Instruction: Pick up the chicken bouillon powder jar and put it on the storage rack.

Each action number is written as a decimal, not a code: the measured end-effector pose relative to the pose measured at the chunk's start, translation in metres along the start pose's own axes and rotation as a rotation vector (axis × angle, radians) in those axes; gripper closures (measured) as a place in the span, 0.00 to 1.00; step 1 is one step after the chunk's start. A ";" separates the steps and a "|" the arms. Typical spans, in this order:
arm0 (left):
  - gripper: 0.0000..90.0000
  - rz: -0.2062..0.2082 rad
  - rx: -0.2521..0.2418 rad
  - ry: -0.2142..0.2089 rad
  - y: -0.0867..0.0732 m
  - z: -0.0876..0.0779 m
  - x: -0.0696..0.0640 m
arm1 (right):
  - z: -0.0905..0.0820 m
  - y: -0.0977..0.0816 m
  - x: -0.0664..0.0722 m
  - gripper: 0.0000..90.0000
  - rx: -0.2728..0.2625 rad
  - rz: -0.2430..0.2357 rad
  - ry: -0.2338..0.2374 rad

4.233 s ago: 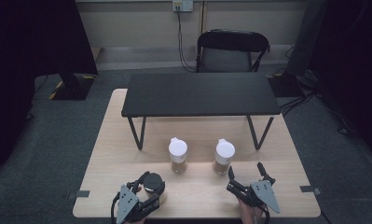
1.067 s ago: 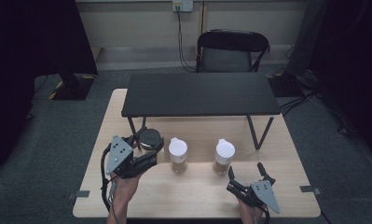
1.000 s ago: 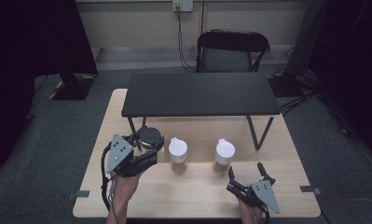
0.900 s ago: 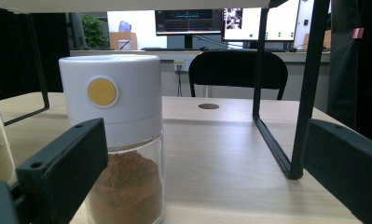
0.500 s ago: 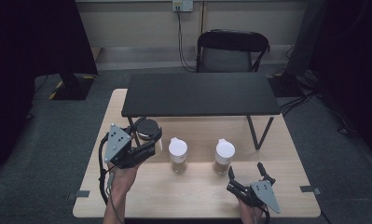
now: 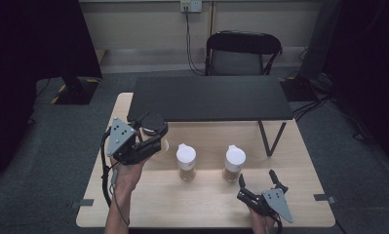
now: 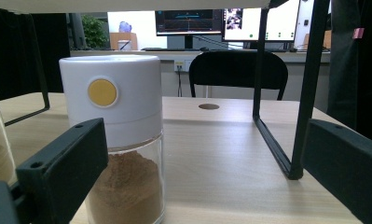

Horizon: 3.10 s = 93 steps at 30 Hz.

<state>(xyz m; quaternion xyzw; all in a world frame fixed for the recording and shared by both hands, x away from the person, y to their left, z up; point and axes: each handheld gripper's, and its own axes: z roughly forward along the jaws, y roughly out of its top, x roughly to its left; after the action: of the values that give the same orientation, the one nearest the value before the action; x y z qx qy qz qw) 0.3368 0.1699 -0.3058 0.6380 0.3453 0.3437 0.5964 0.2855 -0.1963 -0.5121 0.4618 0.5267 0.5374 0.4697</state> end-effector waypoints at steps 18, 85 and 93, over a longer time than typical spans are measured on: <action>0.39 0.017 0.023 0.039 0.026 0.024 0.009 | 0.000 0.000 0.000 0.00 -0.001 0.000 -0.001; 0.38 -0.012 -0.004 0.115 0.024 0.102 0.032 | 0.000 0.000 0.000 0.00 -0.001 0.000 0.006; 0.38 -0.003 0.001 0.116 0.025 0.102 0.031 | 0.000 0.000 0.000 0.00 -0.001 0.000 0.006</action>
<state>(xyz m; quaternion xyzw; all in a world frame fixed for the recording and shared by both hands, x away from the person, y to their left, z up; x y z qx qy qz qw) 0.4406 0.1422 -0.2855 0.6168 0.3803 0.3790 0.5755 0.2851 -0.1966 -0.5121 0.4597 0.5278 0.5392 0.4683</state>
